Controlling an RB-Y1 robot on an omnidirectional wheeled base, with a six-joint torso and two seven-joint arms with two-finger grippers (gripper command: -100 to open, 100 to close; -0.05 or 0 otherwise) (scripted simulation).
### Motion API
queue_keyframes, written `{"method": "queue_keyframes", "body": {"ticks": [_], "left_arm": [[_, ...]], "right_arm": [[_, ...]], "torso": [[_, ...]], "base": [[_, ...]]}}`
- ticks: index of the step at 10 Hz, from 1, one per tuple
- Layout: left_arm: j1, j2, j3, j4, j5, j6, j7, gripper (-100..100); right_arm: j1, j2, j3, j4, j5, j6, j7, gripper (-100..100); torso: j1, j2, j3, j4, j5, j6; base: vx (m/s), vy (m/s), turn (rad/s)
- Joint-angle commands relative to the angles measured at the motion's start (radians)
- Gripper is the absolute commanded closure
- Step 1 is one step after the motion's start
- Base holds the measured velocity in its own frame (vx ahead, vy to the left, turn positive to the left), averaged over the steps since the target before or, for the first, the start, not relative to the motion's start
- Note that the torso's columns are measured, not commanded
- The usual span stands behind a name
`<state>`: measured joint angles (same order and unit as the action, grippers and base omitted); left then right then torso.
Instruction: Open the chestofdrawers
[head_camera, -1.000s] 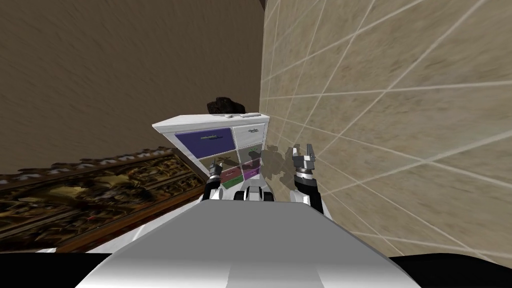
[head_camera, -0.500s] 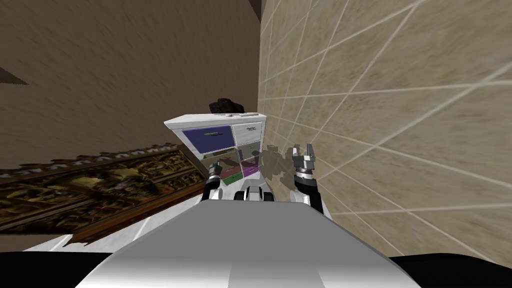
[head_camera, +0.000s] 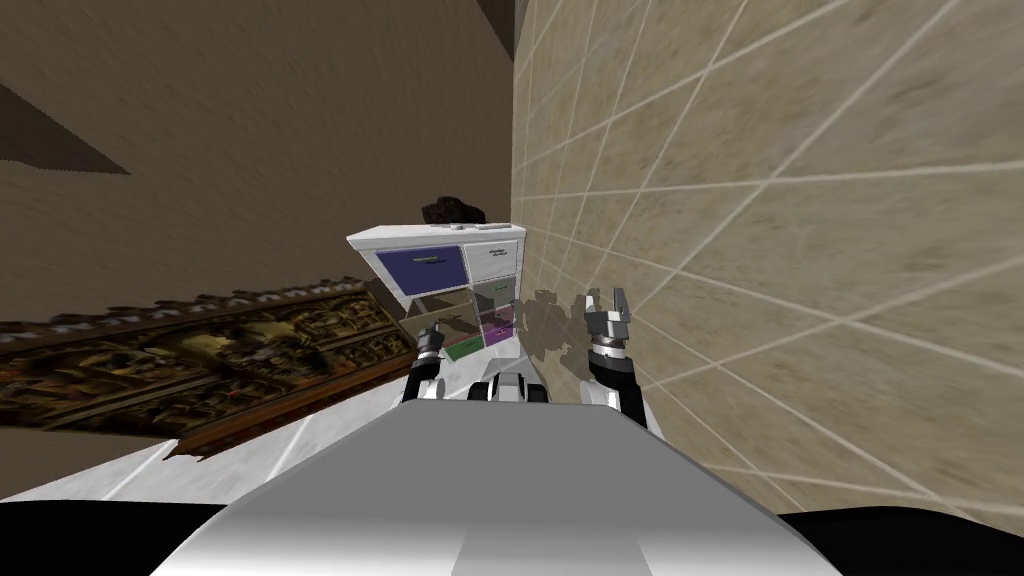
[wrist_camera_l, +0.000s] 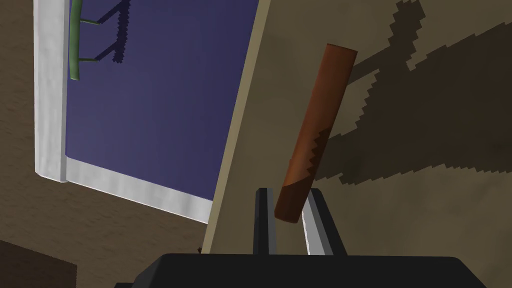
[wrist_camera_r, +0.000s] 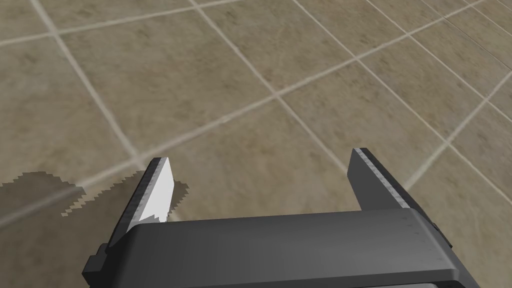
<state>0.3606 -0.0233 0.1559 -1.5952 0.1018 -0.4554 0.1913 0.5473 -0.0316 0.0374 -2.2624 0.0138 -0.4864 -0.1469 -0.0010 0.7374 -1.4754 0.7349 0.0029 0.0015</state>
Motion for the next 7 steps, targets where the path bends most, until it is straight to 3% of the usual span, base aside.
{"method": "queue_keyframes", "body": {"ticks": [1,7], "left_arm": [[0.011,0.002,0.004,-0.052,0.002,0.042,0.003,-100],[0.043,0.009,0.015,-0.206,0.009,0.170,0.012,-100]], "right_arm": [[0.000,0.000,0.000,0.000,0.000,0.000,0.000,0],[0.000,0.000,0.000,0.000,0.000,0.000,0.000,0]], "torso": [[0.004,-0.006,-0.004,0.000,-0.001,-0.001],[-0.001,0.004,0.001,0.004,-0.003,-0.001]], "base": [[0.000,0.000,0.000],[0.016,-0.001,-0.008]]}}
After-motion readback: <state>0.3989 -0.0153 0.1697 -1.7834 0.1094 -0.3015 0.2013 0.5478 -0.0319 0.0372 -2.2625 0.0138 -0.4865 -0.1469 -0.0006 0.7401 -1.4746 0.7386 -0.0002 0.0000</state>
